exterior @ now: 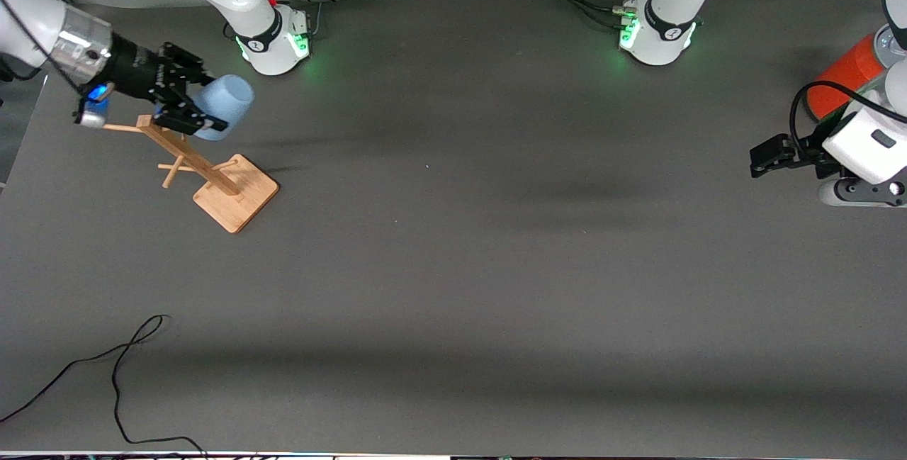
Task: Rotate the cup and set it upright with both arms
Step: 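Grasp the blue cup with the right gripper and slide it off the peg, then carry the cup with the right gripper and lay it on its side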
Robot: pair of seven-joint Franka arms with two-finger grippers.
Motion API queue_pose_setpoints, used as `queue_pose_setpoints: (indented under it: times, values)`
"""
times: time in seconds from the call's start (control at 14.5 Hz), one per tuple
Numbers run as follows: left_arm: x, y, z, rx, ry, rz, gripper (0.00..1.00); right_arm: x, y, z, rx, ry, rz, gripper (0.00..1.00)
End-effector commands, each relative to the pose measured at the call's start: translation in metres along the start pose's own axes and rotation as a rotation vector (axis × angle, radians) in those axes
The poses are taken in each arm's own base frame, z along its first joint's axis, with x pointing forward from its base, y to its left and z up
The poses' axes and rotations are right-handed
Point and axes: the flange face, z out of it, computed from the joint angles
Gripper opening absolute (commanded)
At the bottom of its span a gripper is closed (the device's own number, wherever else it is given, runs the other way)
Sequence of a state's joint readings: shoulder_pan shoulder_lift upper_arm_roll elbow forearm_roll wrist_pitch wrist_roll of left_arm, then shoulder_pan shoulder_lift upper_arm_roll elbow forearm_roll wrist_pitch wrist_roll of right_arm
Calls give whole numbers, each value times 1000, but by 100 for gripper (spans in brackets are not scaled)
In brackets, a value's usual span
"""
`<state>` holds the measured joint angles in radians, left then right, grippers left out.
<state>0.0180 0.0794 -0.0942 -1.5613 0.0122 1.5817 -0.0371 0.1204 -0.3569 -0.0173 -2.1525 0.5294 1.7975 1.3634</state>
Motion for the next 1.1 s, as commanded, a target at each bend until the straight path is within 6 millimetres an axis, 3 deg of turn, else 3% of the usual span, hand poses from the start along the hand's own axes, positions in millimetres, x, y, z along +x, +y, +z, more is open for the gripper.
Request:
queue_pose_setpoints:
  times: [0.0, 0.14, 0.41, 0.62, 1.03]
  values:
    - [-2, -1, -2, 8, 10, 12, 100, -78, -13, 42, 53, 34, 28, 56]
    - [-2, -1, -2, 8, 10, 12, 100, -124, -20, 102, 57, 77, 21, 56]
    - [-1, -1, 0, 8, 7, 12, 100, -166, -24, 234, 14, 244, -35, 56]
    - [-1, -1, 0, 8, 7, 12, 100, -181, -32, 308, -16, 357, -23, 57]
    - [-1, -1, 0, 9, 7, 12, 100, -206, -13, 451, -4, 490, 4, 59]
